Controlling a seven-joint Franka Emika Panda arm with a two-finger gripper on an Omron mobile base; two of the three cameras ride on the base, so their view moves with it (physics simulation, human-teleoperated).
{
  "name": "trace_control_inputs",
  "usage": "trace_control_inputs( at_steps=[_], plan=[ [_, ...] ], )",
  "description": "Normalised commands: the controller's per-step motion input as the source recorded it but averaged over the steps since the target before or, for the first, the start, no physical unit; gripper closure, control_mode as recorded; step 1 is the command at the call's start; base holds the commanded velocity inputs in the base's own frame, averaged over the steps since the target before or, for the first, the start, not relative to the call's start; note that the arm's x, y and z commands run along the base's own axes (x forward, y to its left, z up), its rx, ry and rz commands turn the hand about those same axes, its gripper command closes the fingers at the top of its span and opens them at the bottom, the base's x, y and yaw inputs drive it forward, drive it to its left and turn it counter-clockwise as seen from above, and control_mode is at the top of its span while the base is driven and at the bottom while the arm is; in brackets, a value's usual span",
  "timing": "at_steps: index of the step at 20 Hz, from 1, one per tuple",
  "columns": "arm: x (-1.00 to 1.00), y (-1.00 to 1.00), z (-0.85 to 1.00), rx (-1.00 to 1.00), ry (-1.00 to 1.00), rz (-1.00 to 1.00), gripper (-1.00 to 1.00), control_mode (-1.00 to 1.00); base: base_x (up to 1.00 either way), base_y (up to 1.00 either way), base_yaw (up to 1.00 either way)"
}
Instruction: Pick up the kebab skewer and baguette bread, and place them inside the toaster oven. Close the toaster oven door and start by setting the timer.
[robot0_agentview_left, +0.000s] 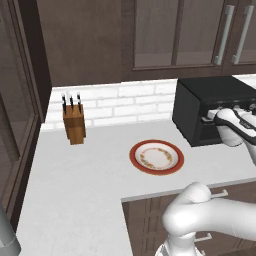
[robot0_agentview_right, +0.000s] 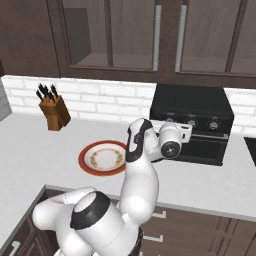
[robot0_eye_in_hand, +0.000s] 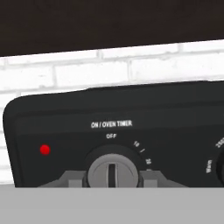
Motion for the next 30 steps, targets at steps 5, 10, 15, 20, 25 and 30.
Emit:
trace_control_inputs(
  at_steps=[5, 10, 15, 20, 25, 30],
  plan=[
    [0.0, 0.0, 0.0, 0.13, 0.0, 0.0, 1.0, -1.0, 0.0, 0.0, 0.0],
    [0.0, 0.0, 0.0, 0.17, 0.0, 0.0, 1.0, -1.0, 0.0, 0.0, 0.0],
    [0.0, 0.0, 0.0, 0.19, 0.0, 0.0, 1.0, -1.0, 0.0, 0.0, 0.0],
    [0.0, 0.0, 0.0, 0.18, 0.0, 0.0, 1.0, -1.0, 0.0, 0.0, 0.0],
    [0.0, 0.0, 0.0, 0.2, 0.0, 0.0, 1.0, -1.0, 0.0, 0.0, 0.0],
    [0.0, 0.0, 0.0, 0.22, -0.01, 0.0, 1.0, -1.0, 0.0, 0.0, 0.0]
  ],
)
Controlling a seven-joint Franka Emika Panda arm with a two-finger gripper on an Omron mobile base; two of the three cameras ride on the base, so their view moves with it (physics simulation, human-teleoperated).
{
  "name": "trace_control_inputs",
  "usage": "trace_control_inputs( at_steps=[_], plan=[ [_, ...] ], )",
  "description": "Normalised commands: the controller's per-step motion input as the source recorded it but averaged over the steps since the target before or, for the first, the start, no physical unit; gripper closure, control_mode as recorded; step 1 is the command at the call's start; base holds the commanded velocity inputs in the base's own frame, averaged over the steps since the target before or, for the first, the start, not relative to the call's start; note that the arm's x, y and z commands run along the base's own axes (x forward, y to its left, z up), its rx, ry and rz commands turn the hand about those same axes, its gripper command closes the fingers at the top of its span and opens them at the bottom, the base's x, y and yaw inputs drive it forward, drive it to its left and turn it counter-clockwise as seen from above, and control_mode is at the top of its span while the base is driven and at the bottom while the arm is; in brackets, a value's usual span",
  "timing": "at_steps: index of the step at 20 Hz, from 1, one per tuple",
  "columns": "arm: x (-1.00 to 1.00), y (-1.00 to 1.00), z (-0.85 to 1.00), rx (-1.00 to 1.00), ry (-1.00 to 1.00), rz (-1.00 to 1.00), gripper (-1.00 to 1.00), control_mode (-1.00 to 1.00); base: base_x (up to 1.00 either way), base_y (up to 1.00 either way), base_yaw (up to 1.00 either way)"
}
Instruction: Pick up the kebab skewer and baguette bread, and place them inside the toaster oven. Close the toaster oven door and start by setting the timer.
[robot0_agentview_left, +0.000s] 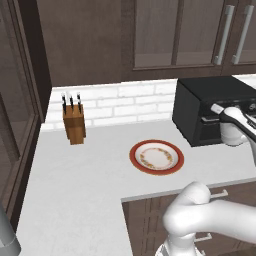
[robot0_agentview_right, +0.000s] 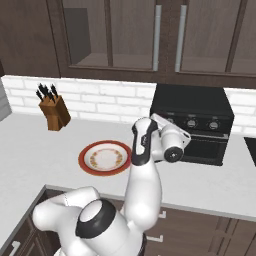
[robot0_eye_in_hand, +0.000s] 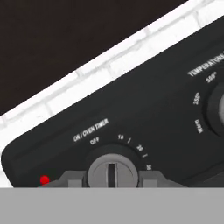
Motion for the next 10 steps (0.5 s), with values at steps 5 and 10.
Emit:
trace_control_inputs(
  at_steps=[5, 10],
  plan=[
    [0.0, 0.0, 0.0, 0.24, -0.05, 0.0, 1.0, -1.0, 0.0, 0.0, 0.0],
    [0.0, 0.0, 0.0, 0.24, -0.05, 0.0, 1.0, -1.0, 0.0, 0.0, 0.0]
  ],
)
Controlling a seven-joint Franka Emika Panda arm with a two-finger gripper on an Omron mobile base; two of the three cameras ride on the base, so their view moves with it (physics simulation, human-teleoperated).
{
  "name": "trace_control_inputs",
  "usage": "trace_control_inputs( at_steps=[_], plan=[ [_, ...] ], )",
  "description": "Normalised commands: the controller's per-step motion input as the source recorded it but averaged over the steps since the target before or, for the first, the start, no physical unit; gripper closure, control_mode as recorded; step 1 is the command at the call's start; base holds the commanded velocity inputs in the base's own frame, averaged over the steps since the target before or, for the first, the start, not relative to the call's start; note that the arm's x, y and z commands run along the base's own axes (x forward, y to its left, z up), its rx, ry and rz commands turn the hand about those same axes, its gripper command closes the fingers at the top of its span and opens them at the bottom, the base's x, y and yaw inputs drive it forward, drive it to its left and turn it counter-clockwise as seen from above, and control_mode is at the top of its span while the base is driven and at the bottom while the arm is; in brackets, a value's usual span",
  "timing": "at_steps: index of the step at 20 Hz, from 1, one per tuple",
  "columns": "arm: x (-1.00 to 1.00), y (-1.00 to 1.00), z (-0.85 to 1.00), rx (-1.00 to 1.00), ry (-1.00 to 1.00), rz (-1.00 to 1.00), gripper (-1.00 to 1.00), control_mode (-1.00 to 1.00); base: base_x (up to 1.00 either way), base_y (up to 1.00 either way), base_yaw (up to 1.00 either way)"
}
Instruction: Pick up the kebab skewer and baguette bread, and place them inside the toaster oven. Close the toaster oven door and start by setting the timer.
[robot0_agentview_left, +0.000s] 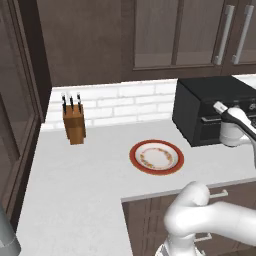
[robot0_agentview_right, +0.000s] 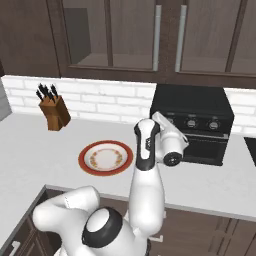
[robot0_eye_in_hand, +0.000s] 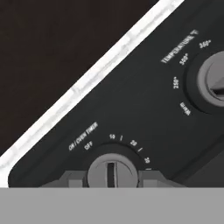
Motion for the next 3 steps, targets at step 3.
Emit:
trace_control_inputs(
  at_steps=[3],
  plan=[
    [0.0, 0.0, 0.0, 0.24, -0.02, 0.0, 1.0, -1.0, 0.0, 0.0, 0.0]
  ],
)
